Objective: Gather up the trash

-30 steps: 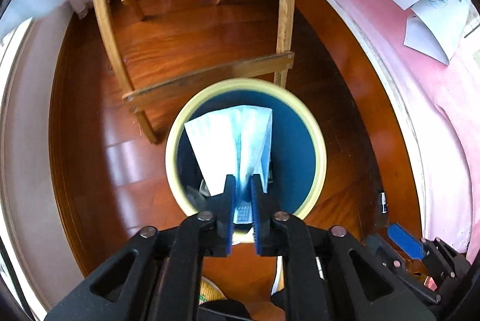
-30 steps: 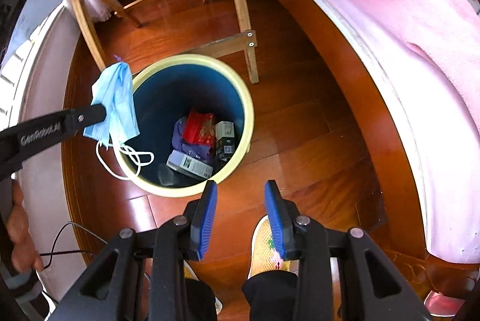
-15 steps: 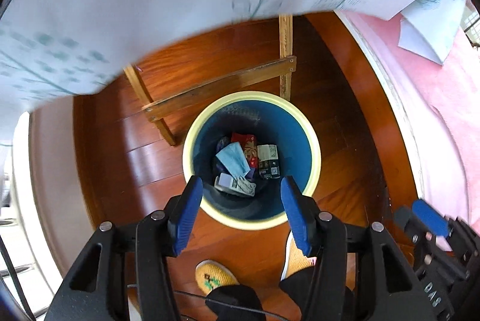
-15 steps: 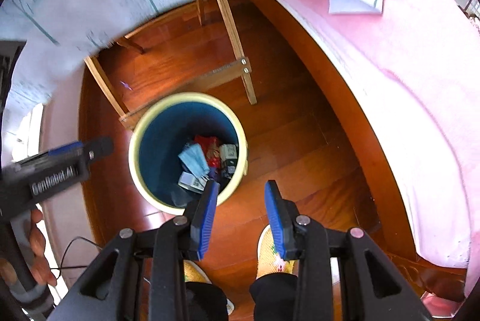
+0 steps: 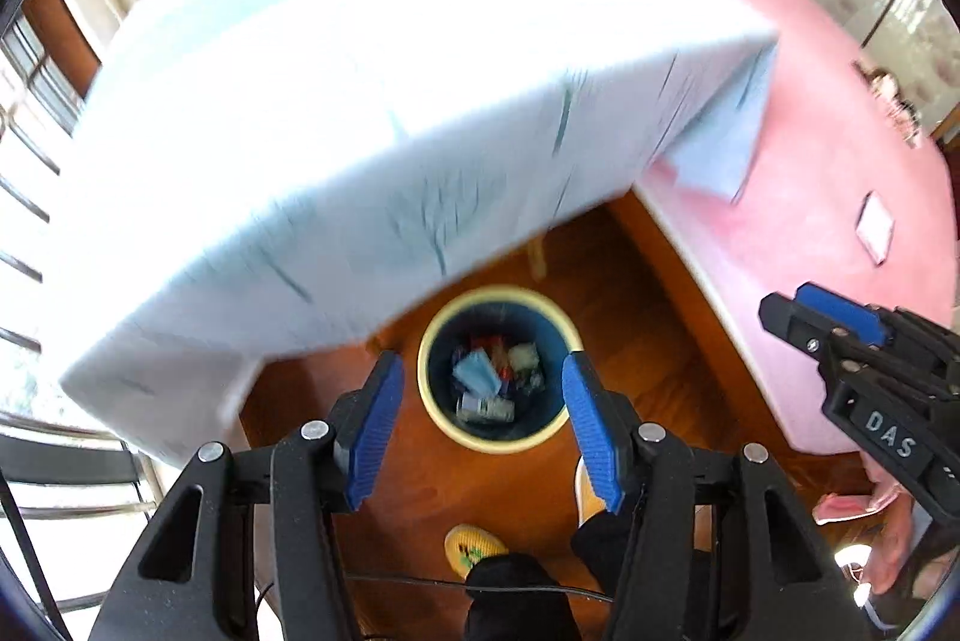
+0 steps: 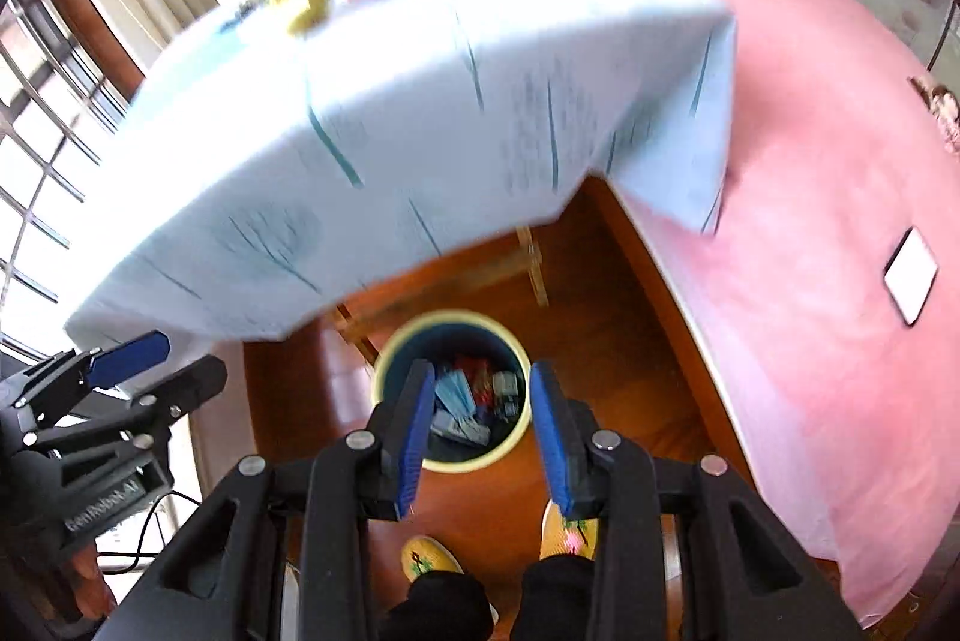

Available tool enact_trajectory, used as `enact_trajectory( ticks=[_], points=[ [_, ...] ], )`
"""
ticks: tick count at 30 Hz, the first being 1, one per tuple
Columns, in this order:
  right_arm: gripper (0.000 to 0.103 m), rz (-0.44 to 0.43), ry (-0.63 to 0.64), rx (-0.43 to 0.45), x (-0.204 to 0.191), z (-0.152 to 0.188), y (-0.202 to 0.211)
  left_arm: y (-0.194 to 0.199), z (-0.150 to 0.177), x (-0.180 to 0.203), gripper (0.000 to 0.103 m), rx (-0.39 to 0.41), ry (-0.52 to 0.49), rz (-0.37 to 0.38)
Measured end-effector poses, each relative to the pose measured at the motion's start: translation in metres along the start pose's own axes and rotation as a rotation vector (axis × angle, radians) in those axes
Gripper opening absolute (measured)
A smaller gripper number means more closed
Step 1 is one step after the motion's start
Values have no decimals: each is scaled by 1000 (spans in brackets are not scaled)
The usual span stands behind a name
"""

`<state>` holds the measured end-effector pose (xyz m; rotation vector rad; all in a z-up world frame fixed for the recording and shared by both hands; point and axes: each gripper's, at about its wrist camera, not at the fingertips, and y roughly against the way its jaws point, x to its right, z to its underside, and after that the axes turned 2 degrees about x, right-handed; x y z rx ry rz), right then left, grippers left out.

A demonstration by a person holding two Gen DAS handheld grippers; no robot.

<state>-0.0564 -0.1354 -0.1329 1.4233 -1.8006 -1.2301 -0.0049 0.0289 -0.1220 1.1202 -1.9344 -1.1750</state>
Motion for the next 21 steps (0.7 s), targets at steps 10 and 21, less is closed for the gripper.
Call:
enact_trajectory(
  ticks=[10, 21],
  points=[
    [33, -1, -20, 210, -26, -66, 81, 92, -66, -27, 59, 221, -90, 4],
    [42, -45, -126, 258, -16, -151, 79, 80, -145, -49, 73, 246, -65, -91]
  ],
)
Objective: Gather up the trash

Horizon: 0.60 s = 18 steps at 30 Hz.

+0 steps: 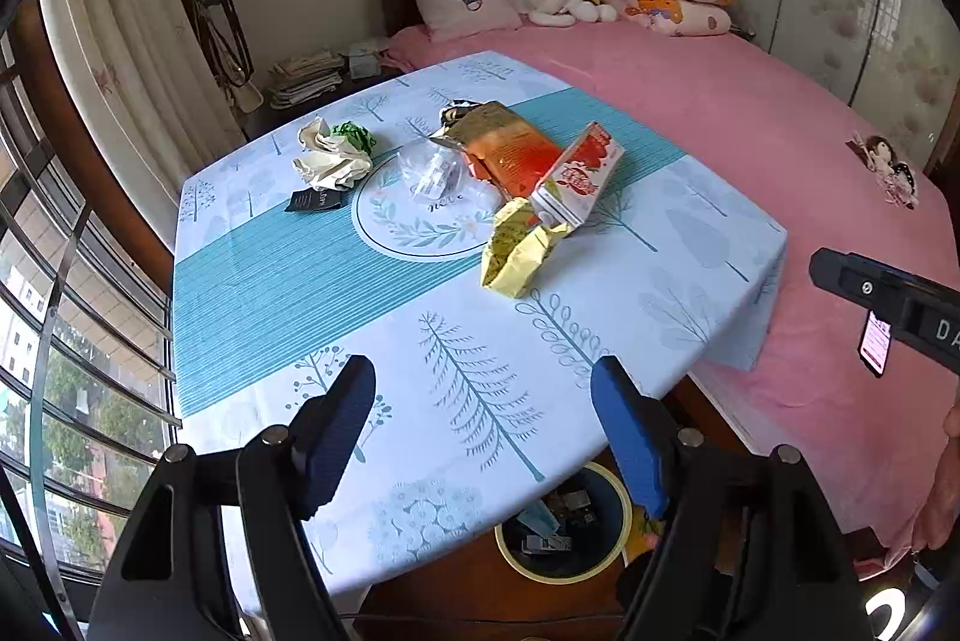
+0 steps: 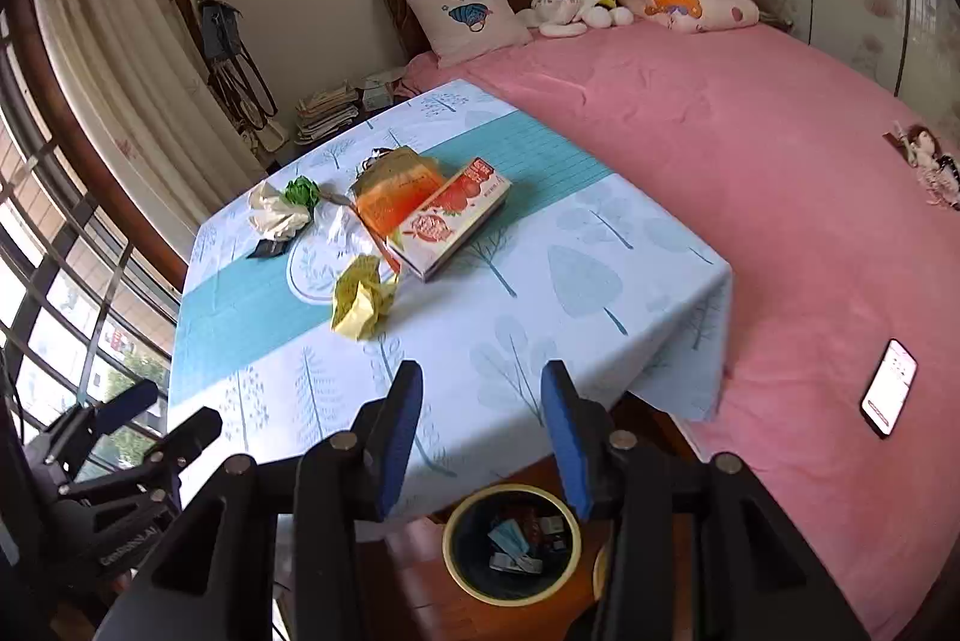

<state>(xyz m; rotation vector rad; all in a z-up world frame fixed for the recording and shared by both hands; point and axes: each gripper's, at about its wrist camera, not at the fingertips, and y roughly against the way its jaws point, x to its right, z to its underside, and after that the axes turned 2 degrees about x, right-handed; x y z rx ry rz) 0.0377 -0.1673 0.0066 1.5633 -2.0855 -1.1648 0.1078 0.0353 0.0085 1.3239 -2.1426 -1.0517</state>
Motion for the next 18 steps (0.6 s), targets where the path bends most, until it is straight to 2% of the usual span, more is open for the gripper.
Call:
enact_trajectory(
  ticks=[4, 7, 10, 14, 18],
  points=[
    [42, -52, -13, -45, 9, -31, -42, -43, -20, -6, 73, -60, 61, -39],
    [47, -97, -13, -109, 15, -53, -78, -79, -35, -6, 74, -124, 110, -72],
    [50, -144, 10, -176, 21, -75, -111, -115, -46, -2, 74, -197, 160, -63],
    [63, -216, 27, -249, 30, -100, -152, -160, -58, 12, 74, -266, 165, -69],
    [66, -251, 10, -325, 37, -118, -190, -195, -63, 24, 74, -334, 156, -82]
  ],
)
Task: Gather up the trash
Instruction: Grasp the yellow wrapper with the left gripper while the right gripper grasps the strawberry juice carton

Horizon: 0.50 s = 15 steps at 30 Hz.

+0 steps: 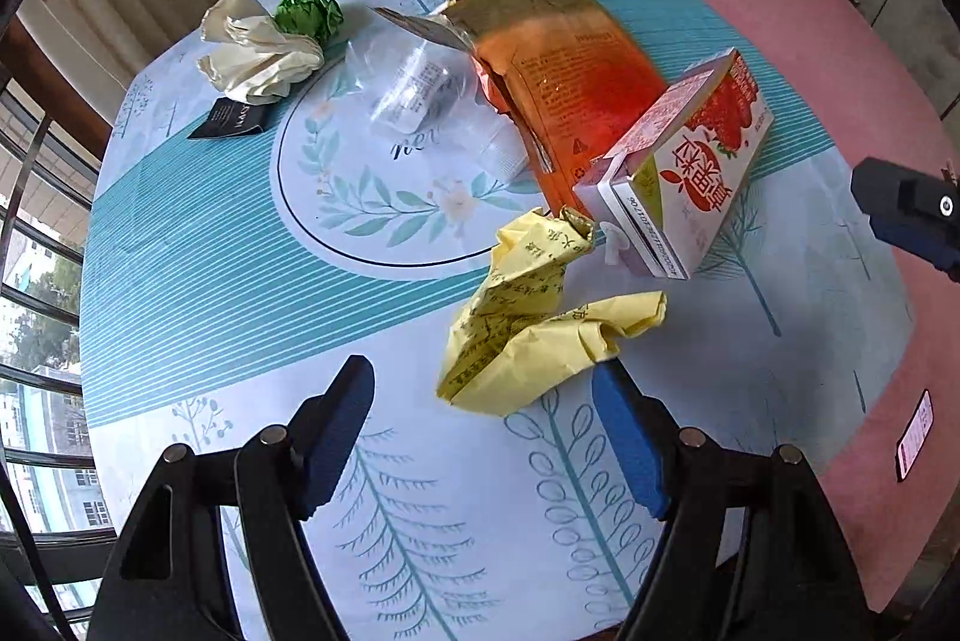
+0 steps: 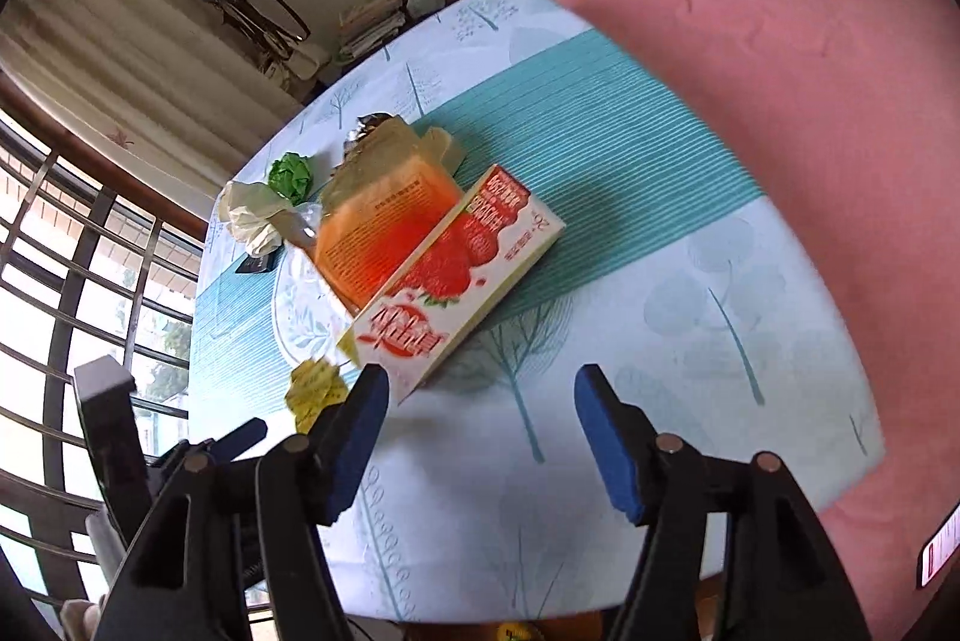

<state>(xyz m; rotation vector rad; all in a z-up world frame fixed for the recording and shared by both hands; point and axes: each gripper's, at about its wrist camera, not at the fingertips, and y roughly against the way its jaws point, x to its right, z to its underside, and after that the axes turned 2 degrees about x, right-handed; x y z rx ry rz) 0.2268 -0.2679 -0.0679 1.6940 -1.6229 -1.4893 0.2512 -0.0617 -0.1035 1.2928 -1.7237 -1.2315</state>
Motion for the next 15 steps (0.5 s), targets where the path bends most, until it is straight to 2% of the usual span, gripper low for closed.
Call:
enact_trajectory(
  ticks=[6, 10, 11, 12, 13, 15],
  points=[
    [76, -62, -30, -69, 1, -31, -35, -24, -16, 5, 73, -37, 34, -10],
    [80, -63, -59, -107, -5, -46, -59, -34, -26, 3, 73, -46, 84, -15],
    [80, -57, -67, -124, -6, -48, -66, -36, -27, 1, 68, -49, 104, -15],
    [80, -52, -73, -139, -6, -51, -72, -37, -28, 0, 53, -52, 124, -11],
    [80, -44, -77, -155, -8, -53, -79, -37, -30, -3, 49, -58, 145, -1],
    [80, -33, -74, -176, -11, -55, -87, -36, -31, -7, 29, -56, 189, -4]
  ],
)
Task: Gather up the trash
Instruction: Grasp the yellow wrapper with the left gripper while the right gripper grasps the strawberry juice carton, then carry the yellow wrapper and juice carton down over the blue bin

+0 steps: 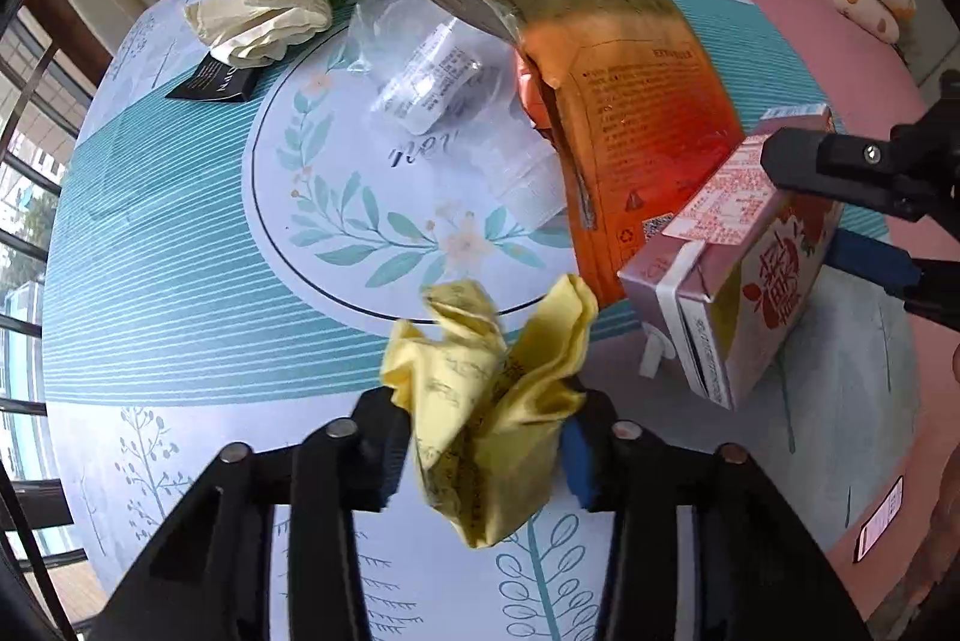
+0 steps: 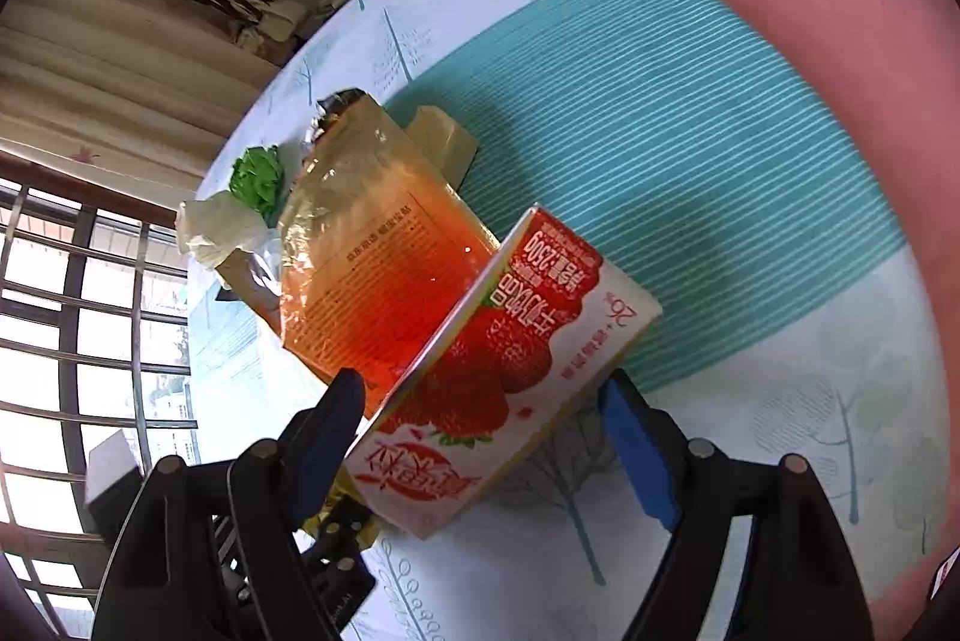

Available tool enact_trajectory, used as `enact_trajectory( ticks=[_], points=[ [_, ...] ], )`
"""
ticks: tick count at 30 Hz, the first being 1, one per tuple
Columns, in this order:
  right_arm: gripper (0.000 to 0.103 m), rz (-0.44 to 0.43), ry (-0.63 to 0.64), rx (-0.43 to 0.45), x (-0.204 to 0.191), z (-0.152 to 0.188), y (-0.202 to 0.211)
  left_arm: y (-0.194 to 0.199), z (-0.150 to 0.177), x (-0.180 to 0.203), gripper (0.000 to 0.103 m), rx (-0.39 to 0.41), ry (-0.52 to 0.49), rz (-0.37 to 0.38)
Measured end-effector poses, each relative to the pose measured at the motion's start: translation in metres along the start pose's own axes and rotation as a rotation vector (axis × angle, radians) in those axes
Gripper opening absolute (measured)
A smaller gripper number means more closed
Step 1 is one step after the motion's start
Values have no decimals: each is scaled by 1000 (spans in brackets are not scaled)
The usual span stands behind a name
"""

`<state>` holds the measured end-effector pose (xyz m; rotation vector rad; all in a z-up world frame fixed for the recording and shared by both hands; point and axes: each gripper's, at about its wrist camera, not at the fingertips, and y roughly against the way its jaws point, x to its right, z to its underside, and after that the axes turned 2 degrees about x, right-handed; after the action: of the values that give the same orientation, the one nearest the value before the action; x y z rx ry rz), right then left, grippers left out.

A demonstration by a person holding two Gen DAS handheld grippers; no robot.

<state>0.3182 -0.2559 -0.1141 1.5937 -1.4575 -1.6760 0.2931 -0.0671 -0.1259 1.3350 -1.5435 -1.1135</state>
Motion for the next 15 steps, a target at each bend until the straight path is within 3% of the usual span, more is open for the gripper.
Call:
enact_trajectory(
  ticks=[4, 11, 15],
  points=[
    [80, 2, 13, -15, -1, 0, -6, 6, 3, -7, 28, 8, 60, -3],
    [61, -30, 63, 2, 0, 8, 4, 29, 19, -24, 27, 48, 115, 3],
    [59, -55, 90, 36, 1, 23, 24, 49, 27, -32, 27, 78, 129, 35]
  ],
)
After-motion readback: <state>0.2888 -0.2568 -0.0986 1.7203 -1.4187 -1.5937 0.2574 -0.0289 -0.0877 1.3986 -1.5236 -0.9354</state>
